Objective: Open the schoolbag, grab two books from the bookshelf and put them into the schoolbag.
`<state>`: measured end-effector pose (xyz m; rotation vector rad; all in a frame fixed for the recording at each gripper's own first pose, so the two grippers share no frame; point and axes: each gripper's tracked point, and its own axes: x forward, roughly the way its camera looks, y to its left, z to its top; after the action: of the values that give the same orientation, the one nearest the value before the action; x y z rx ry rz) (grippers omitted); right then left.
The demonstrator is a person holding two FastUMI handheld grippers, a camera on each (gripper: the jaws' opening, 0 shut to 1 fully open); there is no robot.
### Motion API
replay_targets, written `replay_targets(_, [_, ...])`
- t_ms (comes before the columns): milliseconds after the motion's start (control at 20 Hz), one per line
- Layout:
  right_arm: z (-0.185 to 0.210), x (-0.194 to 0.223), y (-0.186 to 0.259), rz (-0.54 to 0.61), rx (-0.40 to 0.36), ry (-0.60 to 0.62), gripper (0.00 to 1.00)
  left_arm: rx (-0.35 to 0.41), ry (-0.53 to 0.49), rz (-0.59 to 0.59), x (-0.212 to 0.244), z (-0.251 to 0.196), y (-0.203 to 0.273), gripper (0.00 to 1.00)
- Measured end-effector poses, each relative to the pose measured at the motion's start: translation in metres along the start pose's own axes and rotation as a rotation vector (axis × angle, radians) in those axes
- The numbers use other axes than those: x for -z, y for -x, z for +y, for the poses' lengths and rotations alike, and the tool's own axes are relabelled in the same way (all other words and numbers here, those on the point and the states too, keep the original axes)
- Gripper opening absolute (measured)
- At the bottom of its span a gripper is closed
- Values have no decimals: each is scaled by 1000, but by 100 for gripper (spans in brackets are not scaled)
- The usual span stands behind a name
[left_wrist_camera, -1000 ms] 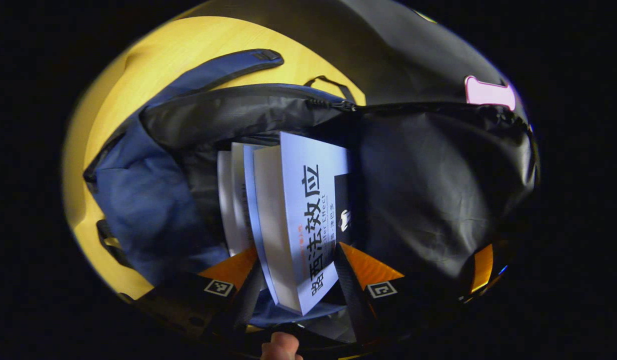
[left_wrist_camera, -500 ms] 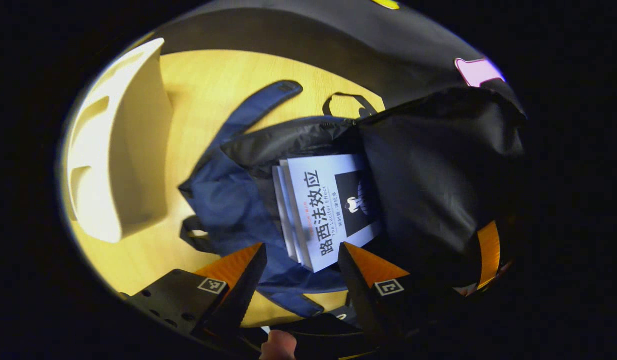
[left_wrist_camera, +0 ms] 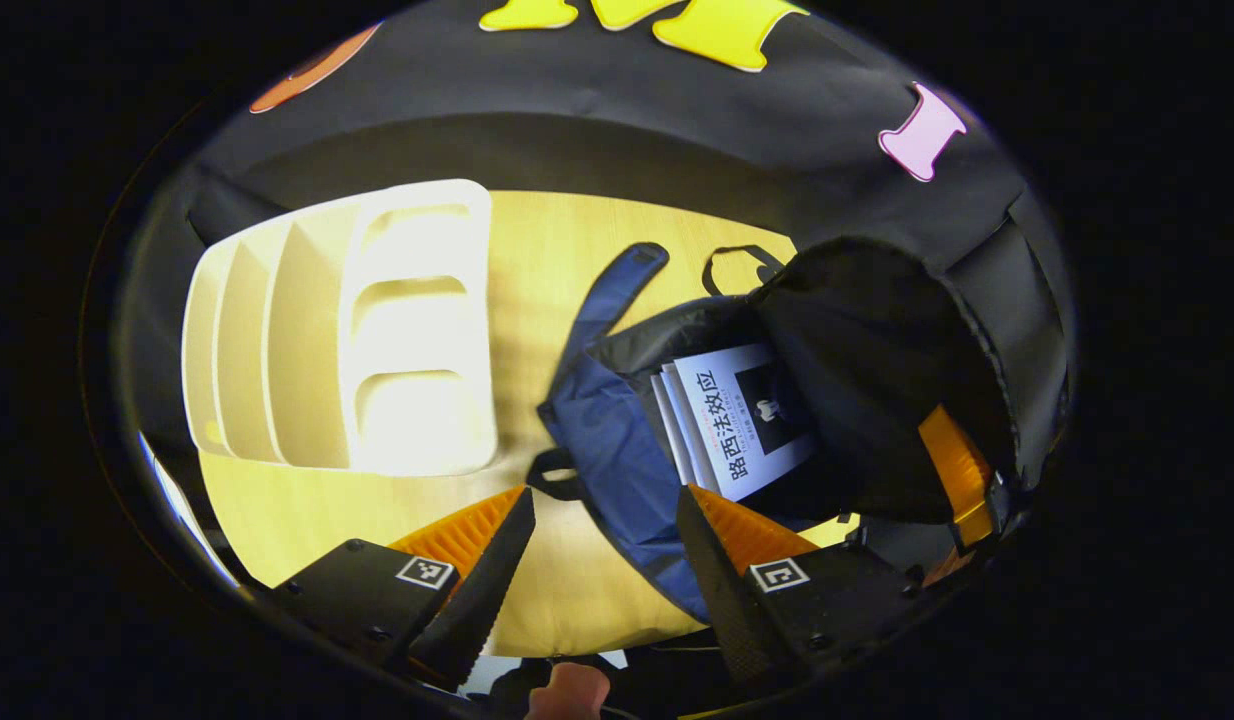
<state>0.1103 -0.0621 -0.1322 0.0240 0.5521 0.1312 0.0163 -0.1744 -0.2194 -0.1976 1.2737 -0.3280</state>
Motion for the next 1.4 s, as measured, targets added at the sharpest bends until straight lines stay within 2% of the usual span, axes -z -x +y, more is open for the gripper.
replay_targets(100, [13, -6, 11, -23, -25, -14, 11, -5, 5, -31, -1, 9, 21, 92])
replay_targets(150, [21, -11, 17, -49, -35, -9, 19, -7, 11, -42, -1, 13, 31, 92])
replay_targets(200, [28, -17, 25, -74, -43, 8, 12, -5, 21, -51, -1, 16, 39, 92])
replay_targets(250, [34, -21, 30, -96, -46, 26, 27, 2, 32, -56, 1, 19, 49, 92])
replay_targets(300, [44, -27, 38, -123, -59, 32, 27, 15, 42, -57, 4, 20, 59, 92])
replay_targets(400, [70, -44, 56, -186, -91, 36, 50, 22, 32, -54, 15, 27, 78, 92])
replay_targets(500, [85, -56, 73, -248, -104, 58, 75, -22, -14, -75, 22, 44, 85, 92])
replay_targets(600, [104, -66, 90, -310, -111, 80, 82, -62, -45, -123, 22, 57, 103, 92])
replay_targets(650, [114, -71, 99, -338, -115, 88, 93, -84, -52, -158, 20, 63, 113, 92])
replay_targets(750, [125, -80, 112, -385, -116, 87, 95, -116, -48, -255, 6, 71, 135, 91])
replay_targets(800, [130, -86, 118, -410, -121, 78, 94, -126, -44, -316, -2, 74, 148, 92])
replay_targets(850, [135, -92, 125, -432, -122, 65, 99, -137, -44, -379, -9, 77, 160, 92])
replay_targets(900, [138, -99, 131, -454, -122, 47, 96, -147, -48, -444, -18, 78, 174, 92])
replay_targets(1000, [141, -117, 148, -503, -121, 1, 99, -171, -74, -595, -39, 84, 207, 92])
replay_targets(1050, [140, -126, 156, -527, -116, -22, 96, -187, -90, -686, -49, 80, 225, 91])
replay_targets(1200, [137, -152, 182, -598, -86, -77, 94, -220, -126, -924, -81, 76, 270, 93])
replay_targets(1250, [133, -158, 189, -616, -68, -90, 94, -231, -122, -984, -87, 77, 284, 96])
replay_targets(1300, [132, -164, 195, -636, -55, -97, 98, -234, -113, -1036, -92, 77, 294, 98])
replay_targets(1400, [131, -173, 206, -668, -27, -111, 96, -214, -91, -1113, -86, 79, 324, 98])
